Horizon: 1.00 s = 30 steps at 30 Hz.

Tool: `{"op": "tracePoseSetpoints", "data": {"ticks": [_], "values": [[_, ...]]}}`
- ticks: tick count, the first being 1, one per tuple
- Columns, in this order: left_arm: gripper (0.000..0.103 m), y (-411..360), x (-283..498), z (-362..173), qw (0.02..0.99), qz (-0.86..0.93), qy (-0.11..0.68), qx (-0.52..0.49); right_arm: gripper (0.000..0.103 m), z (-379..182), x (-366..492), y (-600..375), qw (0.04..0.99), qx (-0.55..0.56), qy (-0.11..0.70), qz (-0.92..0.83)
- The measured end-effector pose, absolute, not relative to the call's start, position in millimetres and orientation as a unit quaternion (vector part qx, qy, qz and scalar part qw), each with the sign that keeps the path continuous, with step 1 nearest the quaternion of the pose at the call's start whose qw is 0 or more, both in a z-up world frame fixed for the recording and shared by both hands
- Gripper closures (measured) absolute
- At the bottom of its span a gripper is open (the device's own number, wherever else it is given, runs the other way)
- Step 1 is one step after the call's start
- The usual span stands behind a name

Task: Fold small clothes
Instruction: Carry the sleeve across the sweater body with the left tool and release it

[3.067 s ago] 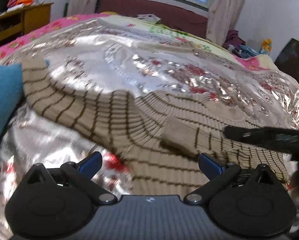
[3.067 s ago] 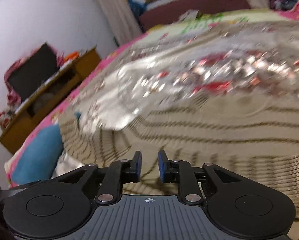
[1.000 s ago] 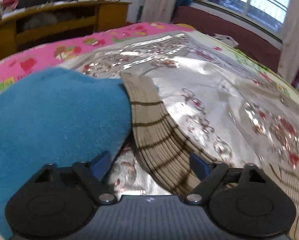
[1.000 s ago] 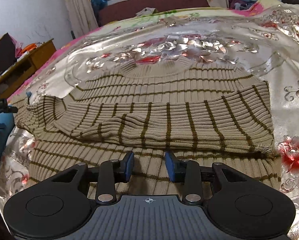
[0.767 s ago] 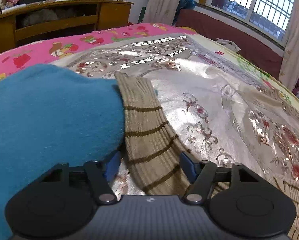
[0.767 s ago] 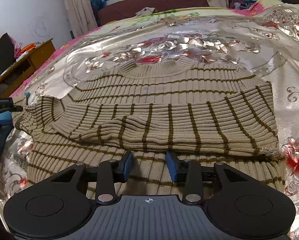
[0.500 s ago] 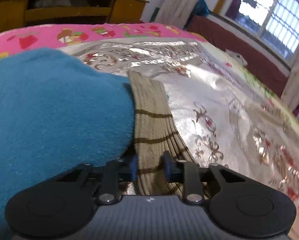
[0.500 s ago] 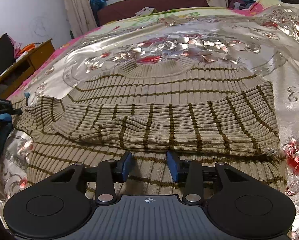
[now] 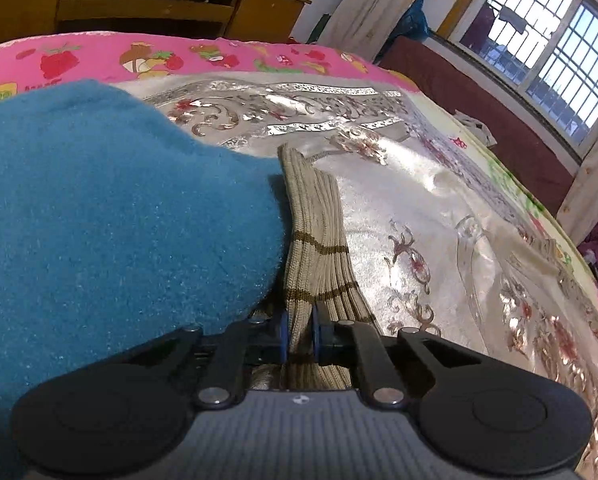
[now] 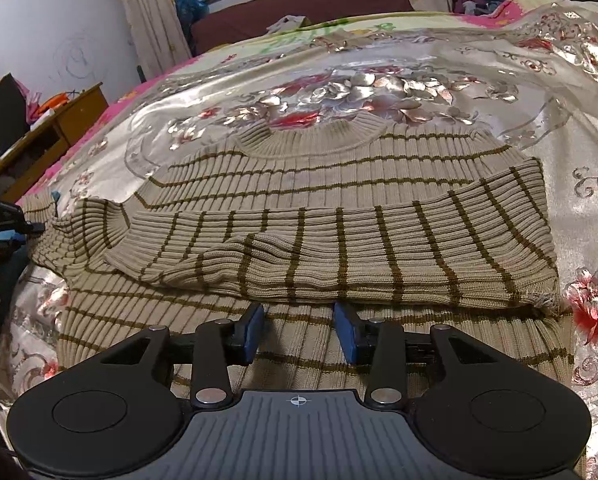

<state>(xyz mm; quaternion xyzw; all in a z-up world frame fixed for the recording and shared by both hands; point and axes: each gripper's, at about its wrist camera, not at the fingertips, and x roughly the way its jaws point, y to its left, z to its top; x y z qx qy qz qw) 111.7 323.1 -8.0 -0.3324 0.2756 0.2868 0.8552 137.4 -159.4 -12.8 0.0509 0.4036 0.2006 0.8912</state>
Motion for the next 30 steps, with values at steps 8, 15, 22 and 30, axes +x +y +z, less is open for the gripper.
{"op": "tracePoseSetpoints", "data": {"ticks": [8, 15, 22, 30], "values": [[0.091, 280.6, 104.4, 31.3, 0.885, 0.171, 0.249, -0.355, 0.064, -11.3, 138.7, -170.0, 0.887, 0.091, 0.405, 0.200], [0.091, 116.5, 119.8, 60.6, 0.916, -0.085, 0.304, -0.250, 0.064, -4.1, 139.6, -188.9, 0.888, 0.134, 0.401, 0.179], [0.083, 19.5, 124.8, 18.6, 0.894, -0.148, 0.393, -0.153, 0.063, 2.5, 137.2, -232.0, 0.885, 0.188, 0.399, 0.148], [0.065, 51.9, 86.3, 4.7, 0.898, -0.082, 0.397, -0.169, 0.060, -3.5, 142.8, -238.0, 0.864, 0.240, 0.414, 0.158]]}}
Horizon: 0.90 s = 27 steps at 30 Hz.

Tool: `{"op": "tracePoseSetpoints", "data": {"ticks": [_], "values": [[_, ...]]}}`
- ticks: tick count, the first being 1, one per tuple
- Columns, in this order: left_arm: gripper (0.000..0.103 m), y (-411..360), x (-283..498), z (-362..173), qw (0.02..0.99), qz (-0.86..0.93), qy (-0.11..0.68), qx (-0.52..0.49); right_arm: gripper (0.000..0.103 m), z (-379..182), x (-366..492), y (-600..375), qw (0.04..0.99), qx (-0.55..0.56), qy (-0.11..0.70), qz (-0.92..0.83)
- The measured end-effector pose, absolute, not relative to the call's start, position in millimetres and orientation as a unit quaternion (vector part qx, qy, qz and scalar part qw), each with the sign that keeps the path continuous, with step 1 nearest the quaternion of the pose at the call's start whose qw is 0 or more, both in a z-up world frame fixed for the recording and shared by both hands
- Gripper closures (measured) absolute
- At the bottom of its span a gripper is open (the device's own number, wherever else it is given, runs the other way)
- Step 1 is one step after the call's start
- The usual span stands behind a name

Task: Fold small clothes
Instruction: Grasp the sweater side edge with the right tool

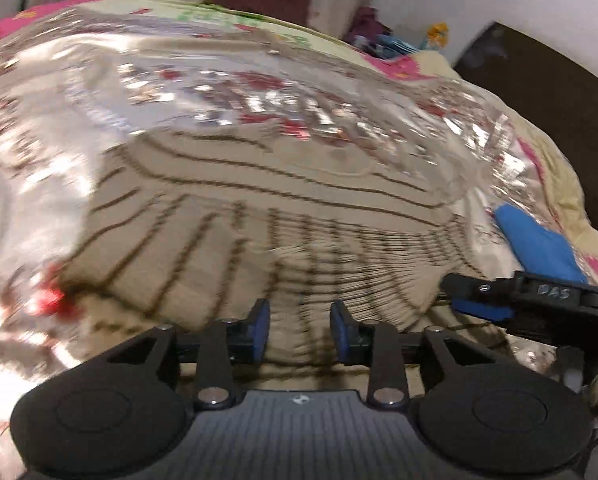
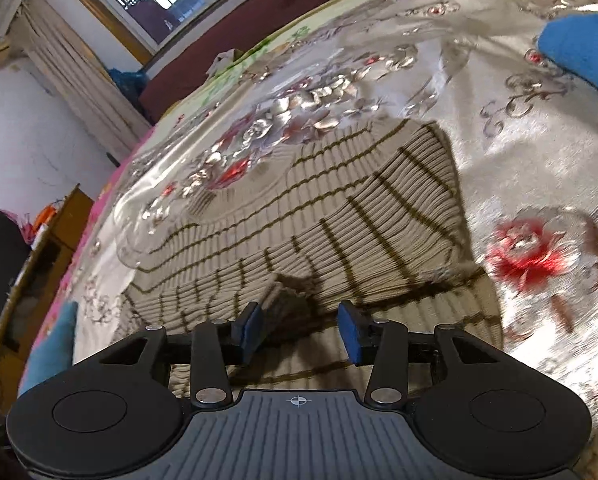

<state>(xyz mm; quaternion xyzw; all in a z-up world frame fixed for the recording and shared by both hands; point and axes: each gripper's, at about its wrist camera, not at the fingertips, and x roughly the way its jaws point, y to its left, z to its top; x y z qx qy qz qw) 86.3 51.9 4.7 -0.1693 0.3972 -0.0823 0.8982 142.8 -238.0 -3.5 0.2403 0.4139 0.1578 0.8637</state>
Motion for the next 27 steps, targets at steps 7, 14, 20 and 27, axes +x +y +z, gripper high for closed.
{"op": "tracePoseSetpoints", "data": {"ticks": [7, 14, 20, 27], "values": [[0.064, 60.2, 77.8, -4.0, 0.901, -0.076, 0.385, -0.182, 0.054, -6.8, 146.3, -234.0, 0.844, 0.273, 0.432, 0.163], [0.062, 64.9, 70.9, 1.0, 0.906, -0.082, 0.371, -0.185, 0.057, -15.9, 155.6, -218.2, 0.843, 0.257, 0.450, 0.146], [0.062, 71.4, 71.5, -1.5, 0.904, -0.080, 0.368, -0.200, 0.055, -4.1, 147.3, -230.3, 0.845, 0.268, 0.444, 0.130], [0.061, 71.5, 71.4, -2.3, 0.904, -0.082, 0.367, -0.201, 0.055, -14.7, 141.4, -237.8, 0.816, 0.323, 0.460, 0.134]]}}
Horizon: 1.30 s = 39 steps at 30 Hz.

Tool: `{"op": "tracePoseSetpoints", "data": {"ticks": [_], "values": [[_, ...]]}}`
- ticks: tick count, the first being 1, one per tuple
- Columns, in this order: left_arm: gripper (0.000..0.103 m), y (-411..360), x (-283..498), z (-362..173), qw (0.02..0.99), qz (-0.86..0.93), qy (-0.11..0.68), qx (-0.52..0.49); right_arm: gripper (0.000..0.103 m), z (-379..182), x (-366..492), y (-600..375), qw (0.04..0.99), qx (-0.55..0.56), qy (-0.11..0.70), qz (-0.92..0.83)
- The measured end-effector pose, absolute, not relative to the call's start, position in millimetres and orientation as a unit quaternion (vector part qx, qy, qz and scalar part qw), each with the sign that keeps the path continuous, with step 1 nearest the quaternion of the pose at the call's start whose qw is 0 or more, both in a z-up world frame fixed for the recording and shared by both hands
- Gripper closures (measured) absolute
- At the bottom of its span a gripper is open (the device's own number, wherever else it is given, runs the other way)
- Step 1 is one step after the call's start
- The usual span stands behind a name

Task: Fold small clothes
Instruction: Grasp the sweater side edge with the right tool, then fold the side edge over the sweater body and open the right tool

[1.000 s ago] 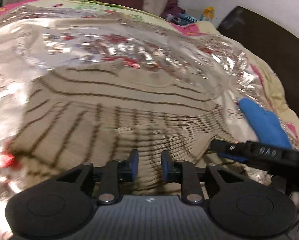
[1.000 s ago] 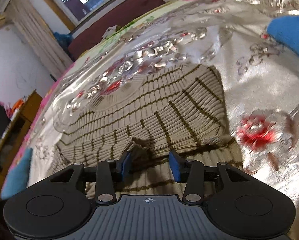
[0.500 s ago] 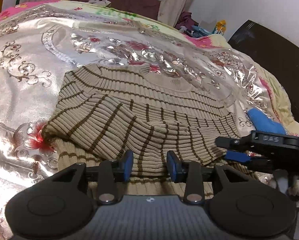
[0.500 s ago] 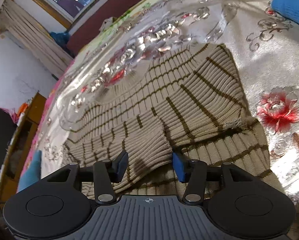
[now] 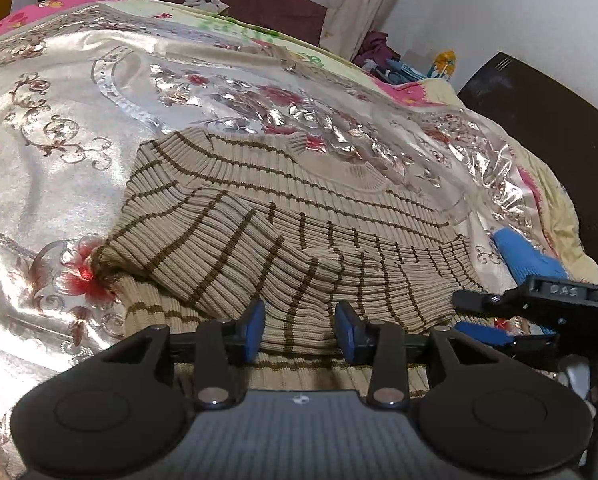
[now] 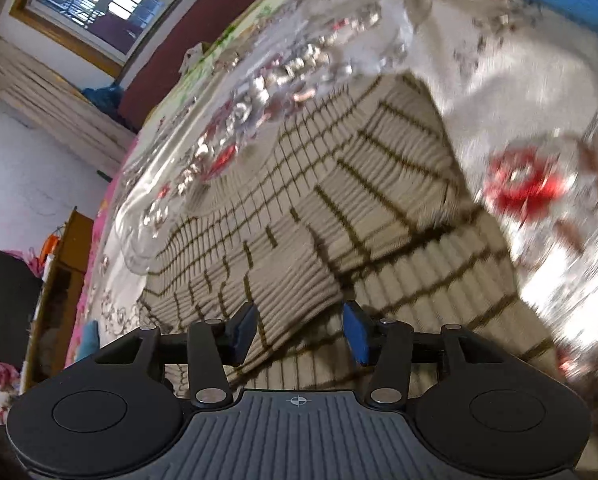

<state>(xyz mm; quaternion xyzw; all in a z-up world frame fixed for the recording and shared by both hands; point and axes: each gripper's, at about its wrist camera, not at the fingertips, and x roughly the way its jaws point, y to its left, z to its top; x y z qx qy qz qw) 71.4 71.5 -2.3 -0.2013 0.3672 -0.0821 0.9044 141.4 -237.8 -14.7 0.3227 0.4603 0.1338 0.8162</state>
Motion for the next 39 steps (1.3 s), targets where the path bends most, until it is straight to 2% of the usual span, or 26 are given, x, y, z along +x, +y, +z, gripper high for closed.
{"op": "tracePoseSetpoints", "data": {"ticks": [6, 10, 12, 18, 25, 28, 30, 35, 39], "values": [[0.060, 72.3, 70.3, -2.2, 0.904, -0.082, 0.367, -0.202, 0.057, -26.3, 154.7, -228.7, 0.811, 0.349, 0.450, 0.130], [0.060, 72.7, 70.2, -2.0, 0.904, -0.081, 0.367, -0.203, 0.088, -26.2, 159.0, -230.1, 0.807, 0.354, 0.453, 0.132], [0.060, 72.2, 70.3, -2.1, 0.904, -0.081, 0.367, -0.204, 0.092, -23.6, 158.1, -230.7, 0.807, 0.353, 0.453, 0.136], [0.059, 74.2, 68.1, 4.2, 0.910, -0.076, 0.353, -0.204, 0.094, 6.9, 160.8, -225.7, 0.822, 0.345, 0.421, 0.167], [0.051, 88.7, 71.1, 25.5, 0.927, -0.053, 0.310, -0.206, 0.094, 68.4, 179.9, -232.4, 0.846, 0.351, 0.341, 0.213], [0.047, 93.8, 81.3, 29.2, 0.931, -0.043, 0.302, -0.202, 0.095, 78.1, 180.5, -247.6, 0.860, 0.351, 0.312, 0.201], [0.046, 93.9, 90.2, 23.0, 0.931, -0.039, 0.306, -0.197, 0.095, 64.1, 181.8, -258.6, 0.863, 0.347, 0.326, 0.170], [0.045, 91.3, 110.3, -14.4, 0.913, -0.017, 0.365, -0.179, 0.095, -15.8, 195.5, -279.4, 0.841, 0.322, 0.430, 0.067], [0.043, 87.3, 110.0, -14.0, 0.918, -0.019, 0.363, -0.160, 0.092, -24.3, 198.0, -282.0, 0.835, 0.342, 0.426, 0.067]]}}
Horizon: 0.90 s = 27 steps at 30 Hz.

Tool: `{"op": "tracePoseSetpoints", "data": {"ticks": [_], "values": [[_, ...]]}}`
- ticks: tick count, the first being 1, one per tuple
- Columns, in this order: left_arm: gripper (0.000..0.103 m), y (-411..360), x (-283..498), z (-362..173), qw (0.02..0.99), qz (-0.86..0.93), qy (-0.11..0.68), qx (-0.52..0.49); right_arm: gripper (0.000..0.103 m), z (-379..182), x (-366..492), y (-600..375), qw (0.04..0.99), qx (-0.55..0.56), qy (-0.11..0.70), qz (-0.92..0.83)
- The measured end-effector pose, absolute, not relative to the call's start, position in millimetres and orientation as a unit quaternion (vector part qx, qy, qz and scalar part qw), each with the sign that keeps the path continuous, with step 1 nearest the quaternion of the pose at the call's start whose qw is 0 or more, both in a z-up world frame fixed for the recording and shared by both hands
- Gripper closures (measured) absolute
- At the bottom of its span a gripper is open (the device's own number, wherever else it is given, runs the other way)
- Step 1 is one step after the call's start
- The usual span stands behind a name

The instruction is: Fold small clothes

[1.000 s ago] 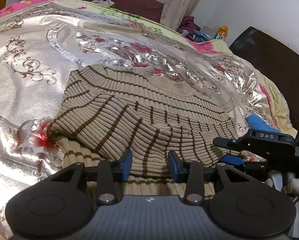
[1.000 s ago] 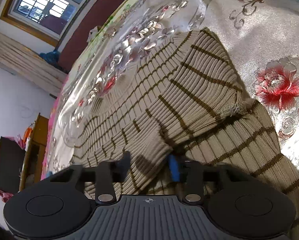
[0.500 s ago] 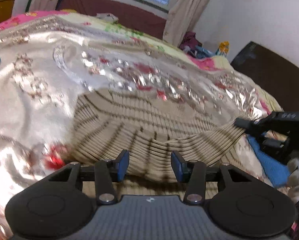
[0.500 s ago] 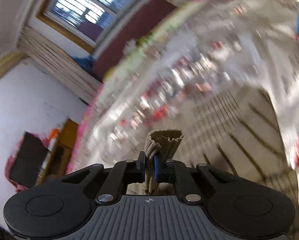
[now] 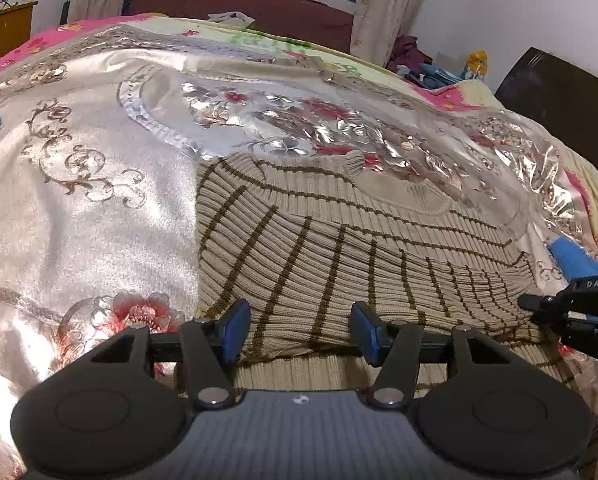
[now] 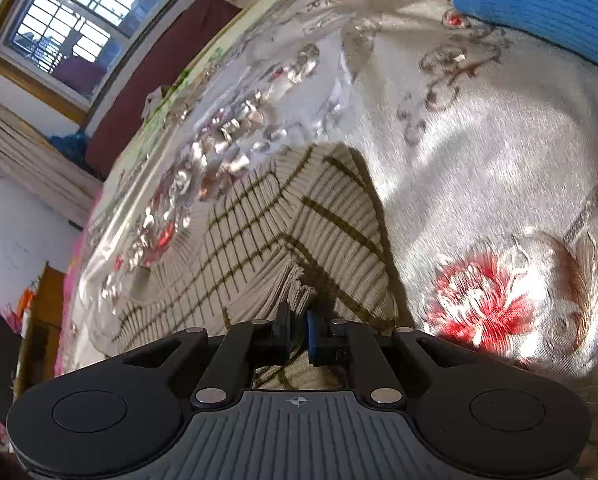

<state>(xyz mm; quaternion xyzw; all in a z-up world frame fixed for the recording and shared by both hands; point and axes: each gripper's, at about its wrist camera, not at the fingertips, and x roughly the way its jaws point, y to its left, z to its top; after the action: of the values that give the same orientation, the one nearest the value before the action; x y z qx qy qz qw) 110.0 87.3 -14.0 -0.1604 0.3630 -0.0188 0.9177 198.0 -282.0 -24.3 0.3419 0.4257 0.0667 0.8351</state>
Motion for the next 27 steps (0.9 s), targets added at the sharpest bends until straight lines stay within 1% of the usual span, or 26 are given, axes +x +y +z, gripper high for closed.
{"op": "tracePoseSetpoints", "data": {"ticks": [1, 4, 7, 11, 13, 14, 16, 18, 20, 22, 24, 27], "values": [[0.043, 87.3, 110.5, -14.5, 0.917, -0.018, 0.363, -0.162, 0.090, -20.6, 199.0, -279.9, 0.840, 0.334, 0.423, 0.067], [0.043, 86.6, 108.6, -11.8, 0.918, -0.017, 0.361, -0.164, 0.090, -9.9, 198.3, -276.7, 0.856, 0.307, 0.409, 0.068], [0.043, 88.0, 103.1, -6.7, 0.920, -0.018, 0.353, -0.167, 0.093, -7.6, 198.4, -279.4, 0.861, 0.295, 0.409, 0.066], [0.043, 91.5, 98.5, -3.0, 0.922, -0.012, 0.348, -0.171, 0.093, -9.0, 193.8, -281.8, 0.860, 0.294, 0.412, 0.069], [0.043, 94.5, 97.1, -2.8, 0.921, -0.008, 0.347, -0.175, 0.089, -9.3, 193.5, -282.1, 0.857, 0.300, 0.412, 0.076], [0.043, 96.0, 96.7, -3.5, 0.921, -0.006, 0.348, -0.176, 0.089, -10.3, 194.6, -282.0, 0.853, 0.305, 0.415, 0.082], [0.043, 97.6, 95.8, -5.2, 0.919, -0.003, 0.351, -0.179, 0.084, -12.7, 196.0, -282.4, 0.845, 0.317, 0.421, 0.089], [0.043, 96.5, 95.6, -5.5, 0.919, -0.004, 0.353, -0.177, 0.083, -16.1, 198.2, -280.3, 0.842, 0.320, 0.425, 0.089], [0.043, 94.2, 95.2, -4.4, 0.920, -0.006, 0.351, -0.172, 0.083, -17.5, 199.5, -277.6, 0.846, 0.312, 0.424, 0.087], [0.043, 93.2, 94.2, -2.7, 0.923, -0.007, 0.347, -0.169, 0.091, -16.0, 199.7, -274.9, 0.851, 0.299, 0.423, 0.081], [0.043, 93.9, 94.8, -2.8, 0.923, -0.005, 0.345, -0.169, 0.094, -12.6, 198.5, -274.4, 0.860, 0.283, 0.417, 0.076], [0.043, 96.2, 97.7, -8.8, 0.919, 0.001, 0.355, -0.171, 0.094, -11.5, 200.2, -275.6, 0.864, 0.274, 0.416, 0.070]]}}
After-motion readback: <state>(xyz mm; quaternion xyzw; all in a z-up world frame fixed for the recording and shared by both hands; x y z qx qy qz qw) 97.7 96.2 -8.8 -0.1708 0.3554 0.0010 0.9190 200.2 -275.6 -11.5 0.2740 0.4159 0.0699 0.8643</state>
